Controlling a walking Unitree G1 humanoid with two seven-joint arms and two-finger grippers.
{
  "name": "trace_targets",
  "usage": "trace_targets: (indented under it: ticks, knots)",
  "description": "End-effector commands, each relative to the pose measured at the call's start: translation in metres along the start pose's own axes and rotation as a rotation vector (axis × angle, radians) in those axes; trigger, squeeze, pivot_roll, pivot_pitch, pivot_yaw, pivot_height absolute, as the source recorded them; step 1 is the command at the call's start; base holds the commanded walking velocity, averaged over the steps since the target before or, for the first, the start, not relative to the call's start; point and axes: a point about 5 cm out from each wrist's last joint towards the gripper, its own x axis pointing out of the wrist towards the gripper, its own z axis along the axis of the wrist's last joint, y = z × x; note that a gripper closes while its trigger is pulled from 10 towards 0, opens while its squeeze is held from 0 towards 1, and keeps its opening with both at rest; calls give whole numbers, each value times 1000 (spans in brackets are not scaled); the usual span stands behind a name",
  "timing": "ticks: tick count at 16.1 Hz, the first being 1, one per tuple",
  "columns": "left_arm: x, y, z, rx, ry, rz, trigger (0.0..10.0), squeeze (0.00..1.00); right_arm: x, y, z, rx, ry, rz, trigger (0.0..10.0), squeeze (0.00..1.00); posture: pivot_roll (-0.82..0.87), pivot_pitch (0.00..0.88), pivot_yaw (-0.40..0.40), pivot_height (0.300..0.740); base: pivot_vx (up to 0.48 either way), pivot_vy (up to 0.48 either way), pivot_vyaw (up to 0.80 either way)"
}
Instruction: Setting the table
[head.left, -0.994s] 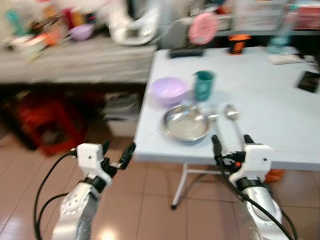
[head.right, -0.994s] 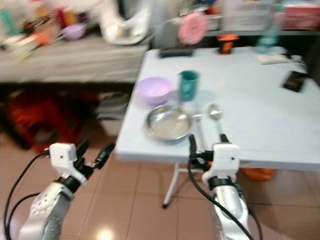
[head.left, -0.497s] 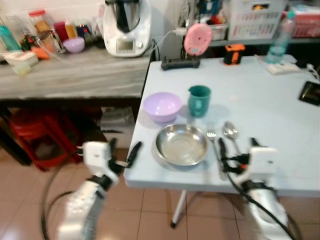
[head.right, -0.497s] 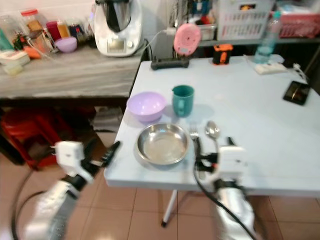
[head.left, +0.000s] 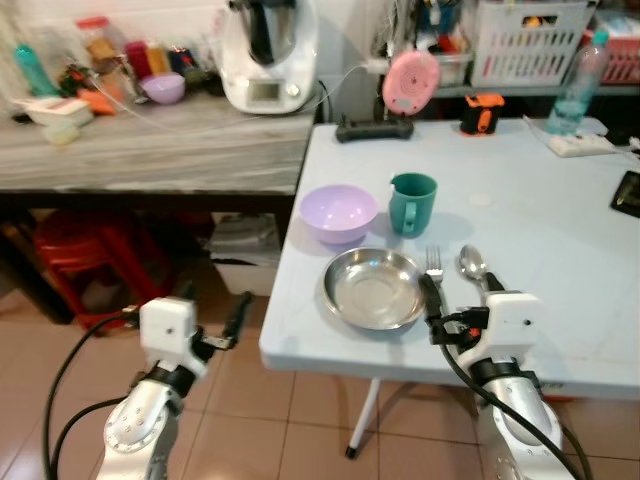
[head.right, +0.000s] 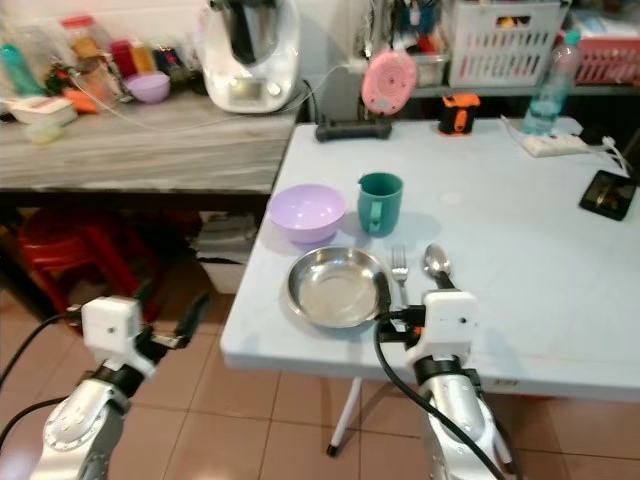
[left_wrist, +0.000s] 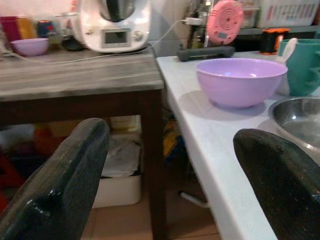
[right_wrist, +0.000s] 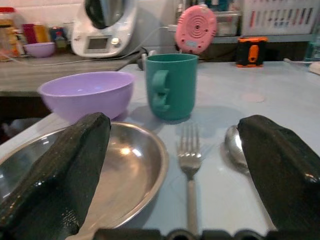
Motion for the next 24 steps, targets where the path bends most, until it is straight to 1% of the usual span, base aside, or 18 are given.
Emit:
trace_targets:
  ticks: [1, 4, 6, 7, 8, 9, 13, 17, 19, 22, 24]
  knots:
    - [0, 0, 0, 27, 0, -7, 10000, 0, -1, -2, -1, 13, 10, 2, 10000, 0, -22, 16, 84, 740, 0, 0, 0]
    - [-4, 0, -3, 56, 1, -22, 10000, 0, 0, -3, -5, 72, 62, 24, 10000, 0, -23, 29, 86, 740, 0, 0, 0]
    - [-5, 1, -3, 67, 7, -39, 10000, 0, 8, -4, -3, 138, 77, 33, 10000, 0, -23, 34, 86, 740, 0, 0, 0]
    - [-6, 1, -3, 65, 6, -50, 10000, 0, 12, -4, -2, 140, 84, 44, 10000, 0, -23, 38, 88, 740, 0, 0, 0]
    - [-7, 0, -4, 77, 6, -68, 10000, 0, 20, -2, -2, 177, 102, 50, 10000, 0, -26, 42, 91, 740, 0, 0, 0]
    - [-8, 0, -4, 81, 6, -74, 10000, 0, 22, -1, -3, 195, 112, 51, 10000, 0, -26, 42, 91, 740, 0, 0, 0]
    - [-9, -1, -4, 93, 8, -91, 10000, 0, 25, 14, -10, 227, 175, 100, 10000, 0, -11, 44, 91, 740, 0, 0, 0]
    - [-11, -2, -5, 94, 11, -116, 10000, 0, 33, 18, -12, 233, 217, 119, 10000, 0, -10, 59, 95, 740, 0, 0, 0]
    - [-11, -3, -6, 94, 13, -136, 10000, 0, 39, 24, -12, 239, 235, 149, 10000, 0, -11, 66, 96, 740, 0, 0, 0]
    - [-12, -6, -8, 71, 10, -160, 10000, 0, 38, 26, -16, 239, 278, 158, 10000, 0, -10, 70, 91, 740, 0, 0, 0]
    - [-12, -9, -9, 63, 7, -188, 10000, 0, 37, 26, -22, 244, 328, 168, 10000, 0, -12, 70, 90, 740, 0, 0, 0]
